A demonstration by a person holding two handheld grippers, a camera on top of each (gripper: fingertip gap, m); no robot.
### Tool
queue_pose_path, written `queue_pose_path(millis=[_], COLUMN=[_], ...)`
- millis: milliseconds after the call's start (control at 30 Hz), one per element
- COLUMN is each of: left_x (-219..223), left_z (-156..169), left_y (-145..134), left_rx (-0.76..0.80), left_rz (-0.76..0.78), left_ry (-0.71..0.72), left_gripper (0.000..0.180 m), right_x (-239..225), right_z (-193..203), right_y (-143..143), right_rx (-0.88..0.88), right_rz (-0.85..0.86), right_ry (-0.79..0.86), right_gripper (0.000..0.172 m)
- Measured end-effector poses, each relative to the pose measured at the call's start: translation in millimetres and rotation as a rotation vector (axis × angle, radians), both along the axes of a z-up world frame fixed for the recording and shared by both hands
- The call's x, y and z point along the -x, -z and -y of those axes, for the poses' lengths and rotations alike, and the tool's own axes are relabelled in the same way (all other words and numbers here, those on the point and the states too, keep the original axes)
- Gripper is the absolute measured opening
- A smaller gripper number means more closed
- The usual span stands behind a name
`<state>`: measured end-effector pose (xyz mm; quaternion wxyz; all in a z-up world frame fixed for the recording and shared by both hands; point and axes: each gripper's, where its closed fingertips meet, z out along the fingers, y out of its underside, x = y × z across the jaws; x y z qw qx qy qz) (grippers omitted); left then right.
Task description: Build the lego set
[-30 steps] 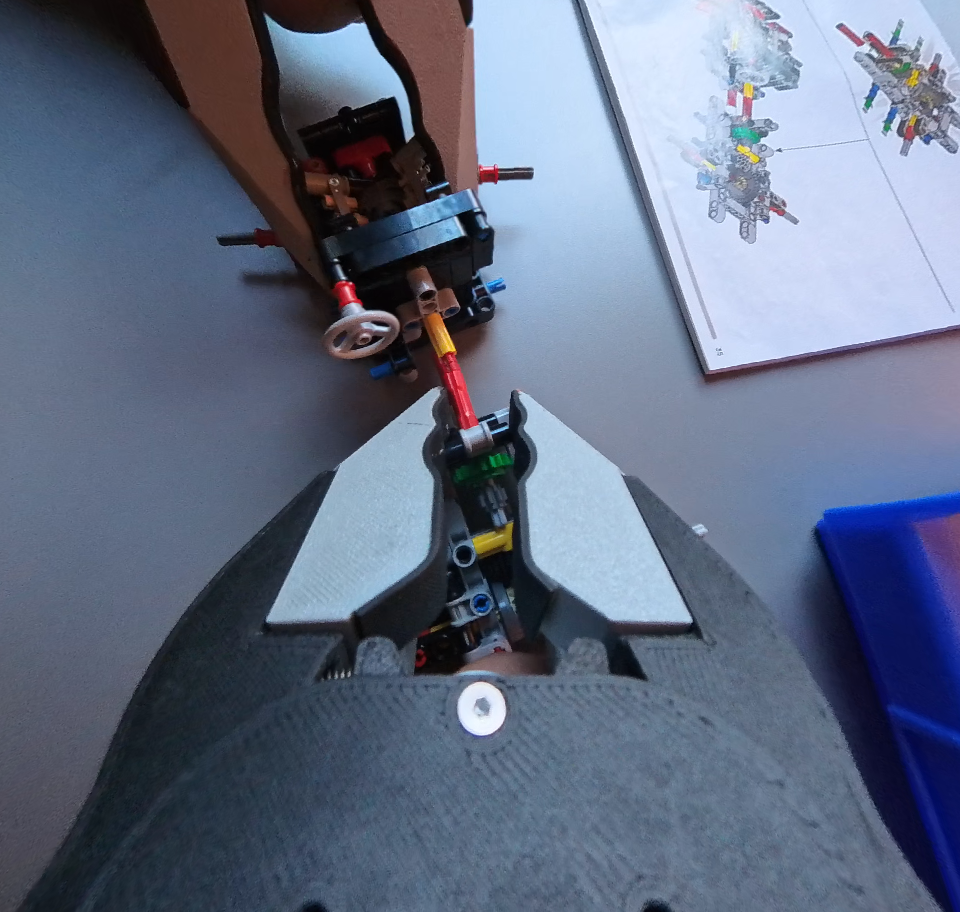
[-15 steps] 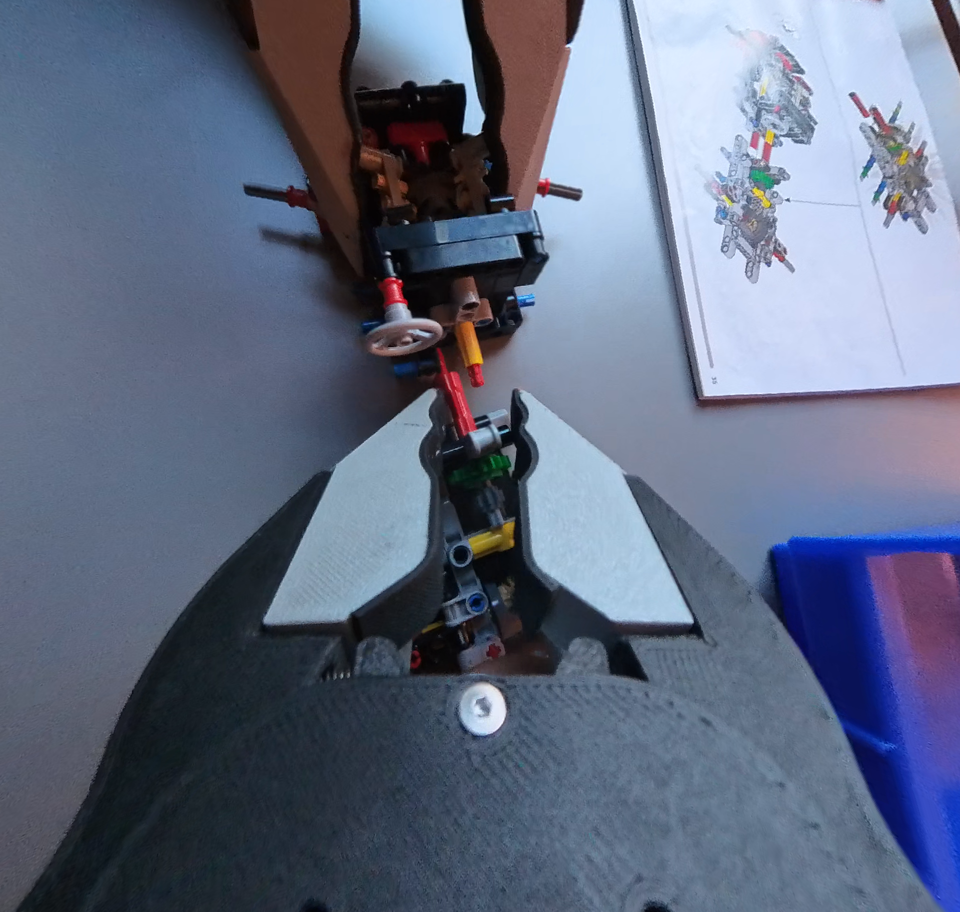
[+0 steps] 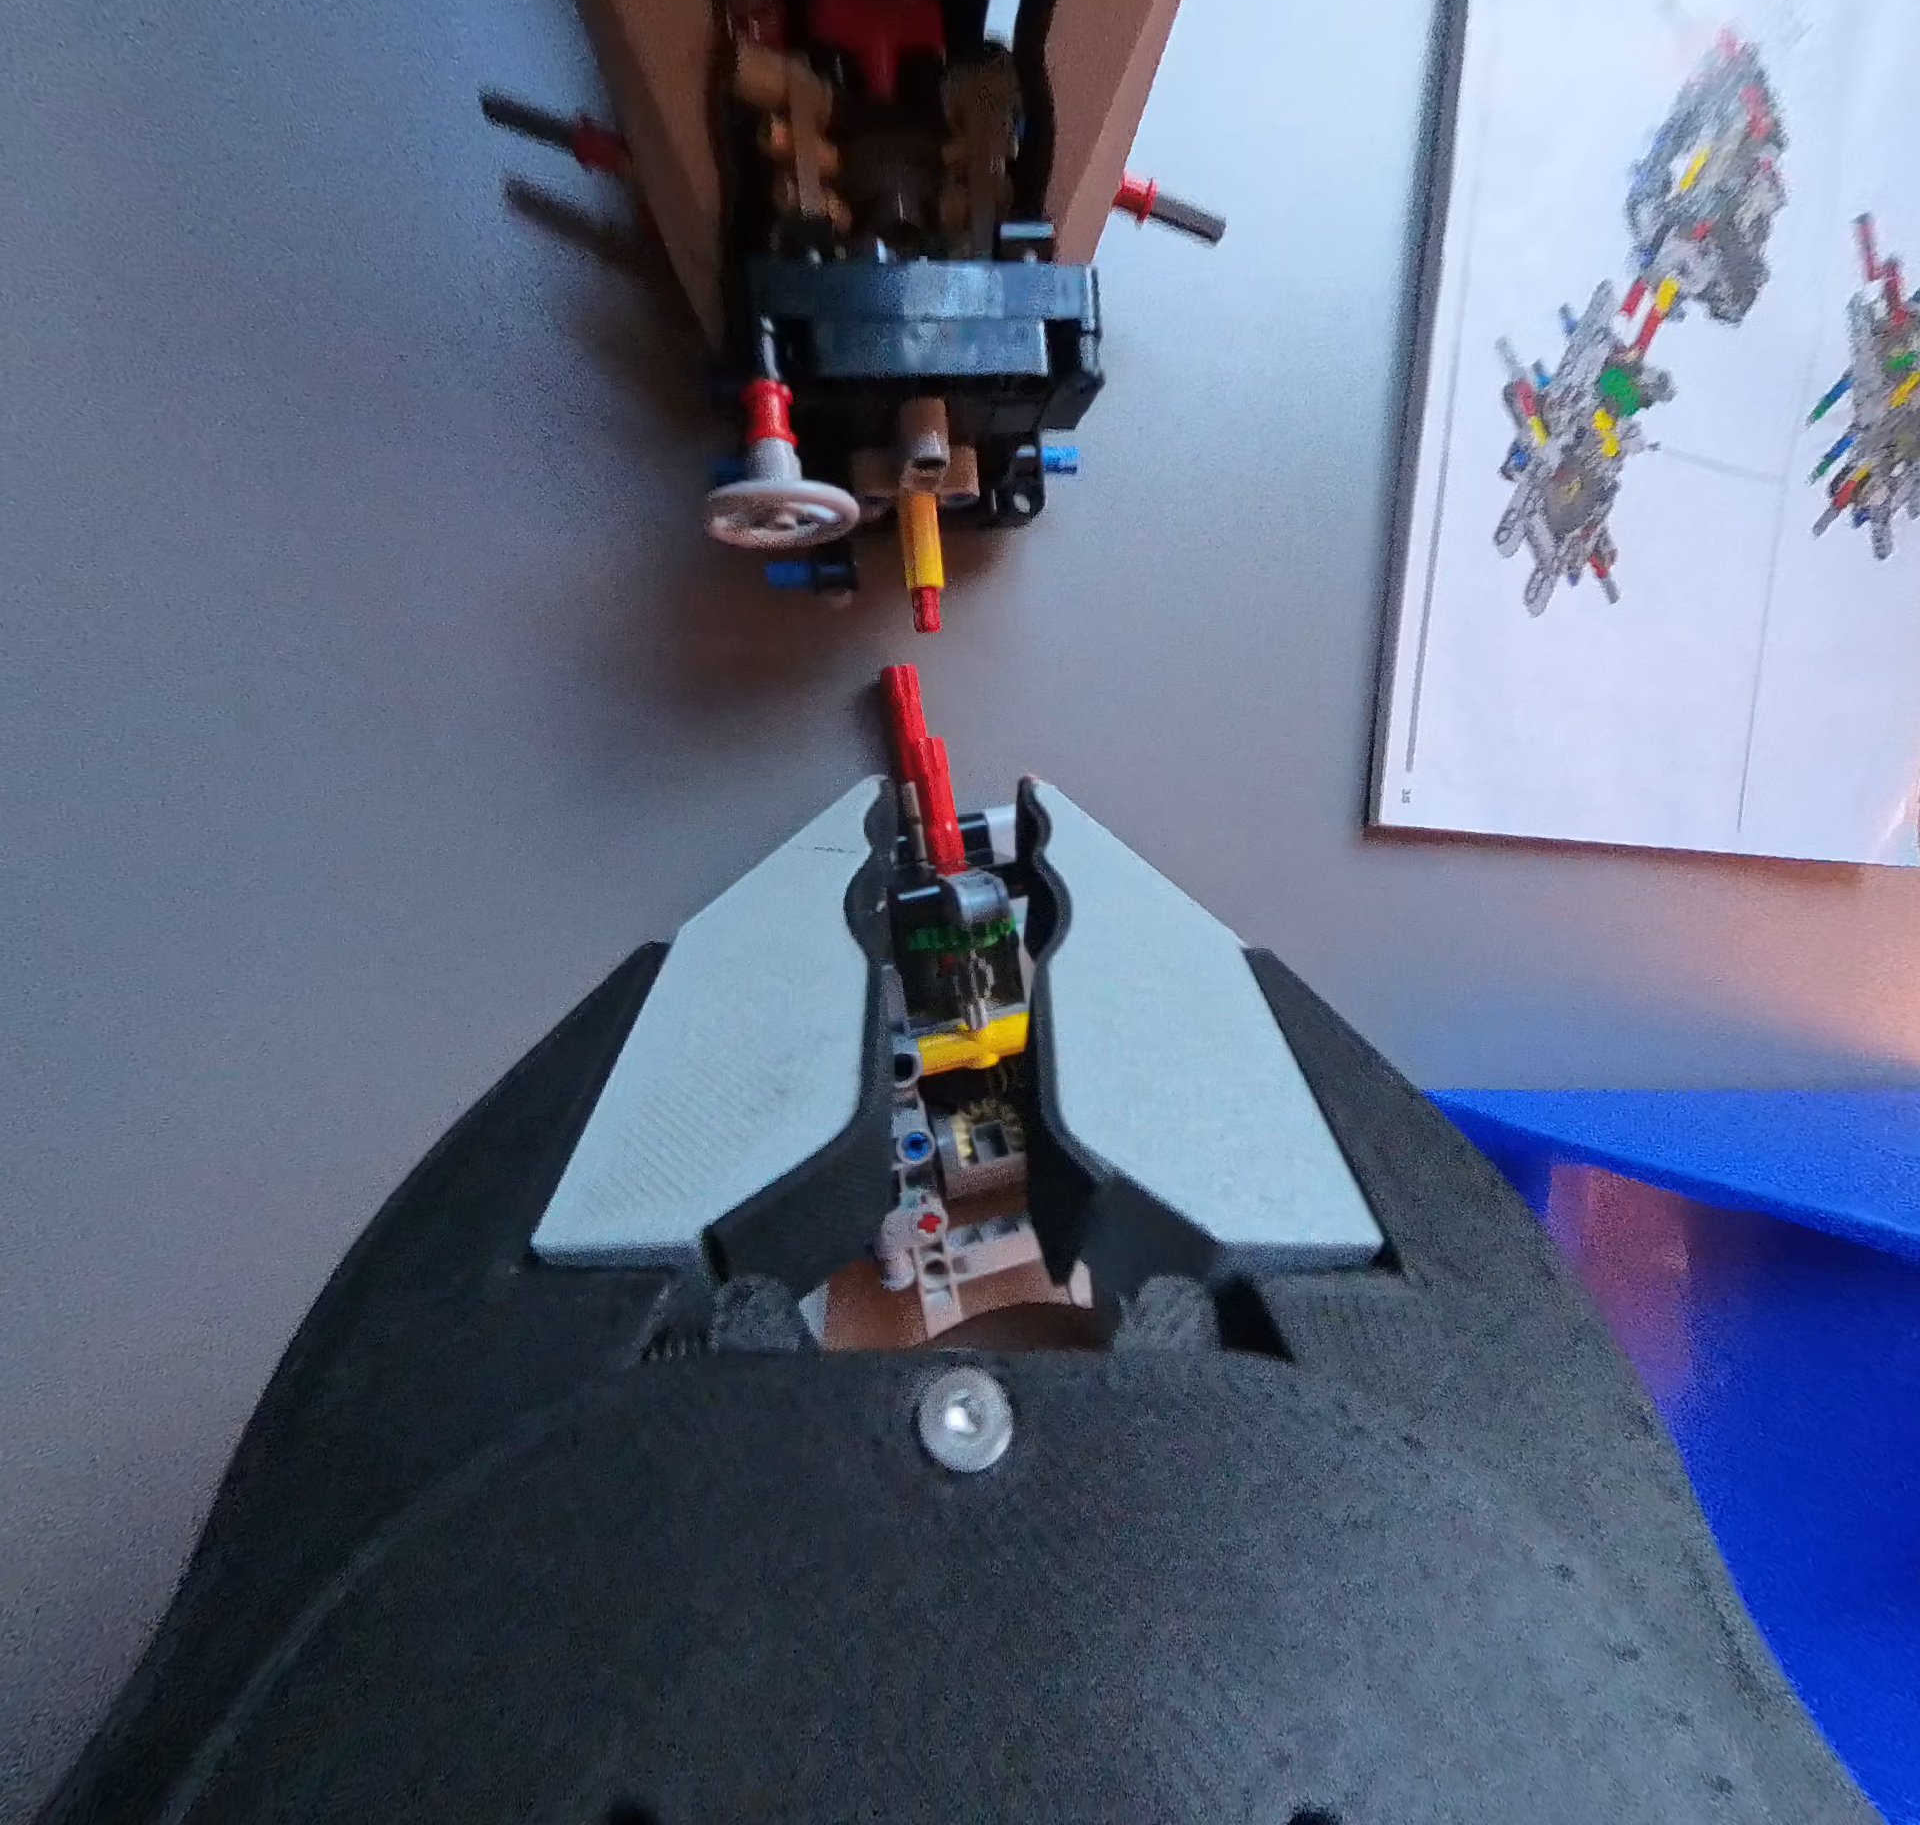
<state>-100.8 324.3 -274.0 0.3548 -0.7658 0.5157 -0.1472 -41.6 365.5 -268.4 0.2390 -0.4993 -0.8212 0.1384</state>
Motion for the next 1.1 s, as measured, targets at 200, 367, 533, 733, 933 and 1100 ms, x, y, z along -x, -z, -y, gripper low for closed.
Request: queue_pose_path(millis=[200, 367, 533, 733, 933, 1100], left_x=[-4, -5, -2, 10, 16, 18], left_z=[2, 3, 2, 2, 3, 3], left_y=[0, -1, -2, -3, -4, -3], left_rx=[0.017, 0.034, 0.068, 0.063, 0.045, 0.065], left_rz=[0.032, 0.061, 0.125, 0.154, 0.151, 0.158], left_ry=[-0.004, -0.003, -0.006, 0.027, 0.025, 0.014], left_gripper=[0.05, 0.05, 0.05, 0.049, 0.05, 0.05], right_x=[0, 4, 4, 7, 16, 20], right_z=[3, 3, 3, 10, 2, -25], right_y=[7, 2, 1, -13, -53, -73], right_rx=[-0.011, 0.079, 0.129, 0.276, 0.399, 0.358], right_rz=[0.071, -0.028, -0.107, -0.208, -0.431, -0.61], right_ry=[-0.044, -0.047, -0.059, -0.066, -0.03, 0.084], right_gripper=[0.006, 0.003, 0.003, 0.02, 0.021, 0.022])
